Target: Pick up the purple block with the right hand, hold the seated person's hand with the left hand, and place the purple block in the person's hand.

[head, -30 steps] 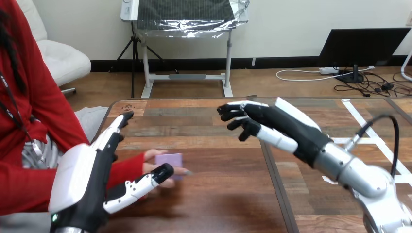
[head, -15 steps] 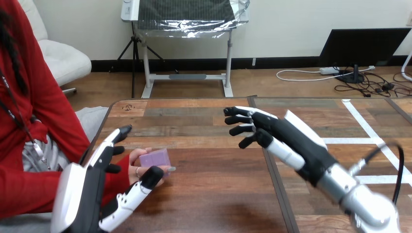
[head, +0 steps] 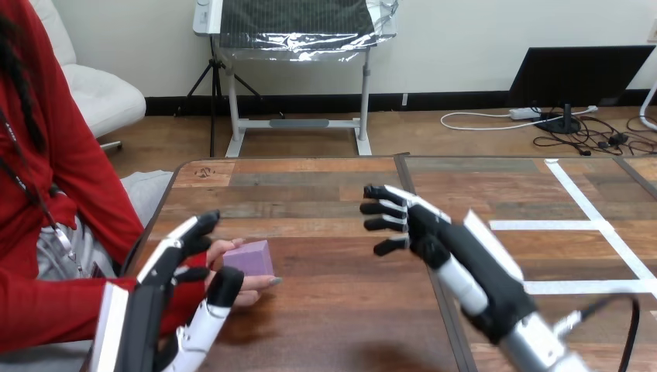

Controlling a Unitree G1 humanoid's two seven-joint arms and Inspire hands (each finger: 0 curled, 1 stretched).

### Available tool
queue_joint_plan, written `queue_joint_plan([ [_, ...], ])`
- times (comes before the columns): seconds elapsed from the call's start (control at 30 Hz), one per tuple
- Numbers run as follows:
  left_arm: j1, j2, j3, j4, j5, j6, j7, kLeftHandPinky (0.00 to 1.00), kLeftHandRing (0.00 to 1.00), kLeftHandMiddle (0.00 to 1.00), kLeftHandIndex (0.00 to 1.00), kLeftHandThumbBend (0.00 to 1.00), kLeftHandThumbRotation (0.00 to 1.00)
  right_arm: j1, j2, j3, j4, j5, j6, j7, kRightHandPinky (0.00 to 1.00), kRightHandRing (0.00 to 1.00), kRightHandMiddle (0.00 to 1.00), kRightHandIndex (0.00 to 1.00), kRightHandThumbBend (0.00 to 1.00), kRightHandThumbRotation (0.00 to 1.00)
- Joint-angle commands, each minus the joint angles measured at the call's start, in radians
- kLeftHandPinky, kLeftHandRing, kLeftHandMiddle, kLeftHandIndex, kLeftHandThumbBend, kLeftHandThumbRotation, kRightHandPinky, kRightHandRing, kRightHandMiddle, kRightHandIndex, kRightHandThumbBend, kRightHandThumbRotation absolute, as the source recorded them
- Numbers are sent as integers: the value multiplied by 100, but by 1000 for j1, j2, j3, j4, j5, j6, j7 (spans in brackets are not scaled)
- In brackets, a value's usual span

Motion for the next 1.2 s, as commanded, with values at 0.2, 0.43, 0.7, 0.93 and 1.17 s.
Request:
queue_joint_plan([
  [0.2, 37, -28, -3, -68, -39, -65, -32, 65, 76, 78, 76, 51, 93, 81, 99, -16, -65, 94, -73, -6, 78, 82, 86, 88, 100, 100],
  [0.43, 49, -40, 10, -92, -35, -75, -41, 62, 73, 74, 73, 42, 93, 127, 142, -8, -79, 151, -70, 12, 79, 82, 85, 87, 100, 99],
  [0.7, 47, -39, 19, -103, -46, -73, -57, 58, 70, 72, 71, 38, 93, 168, 166, -4, -112, 215, -38, 52, 80, 83, 85, 88, 100, 100],
  [0.93, 41, -46, 22, -101, -57, -70, -69, 57, 70, 71, 69, 39, 93, 196, 181, -6, -150, 242, -4, 65, 79, 82, 84, 87, 100, 100],
  [1.17, 35, -50, 17, -94, -73, -72, -85, 57, 70, 71, 68, 42, 96, 219, 186, -8, -181, 245, 22, 63, 80, 82, 83, 87, 100, 100],
])
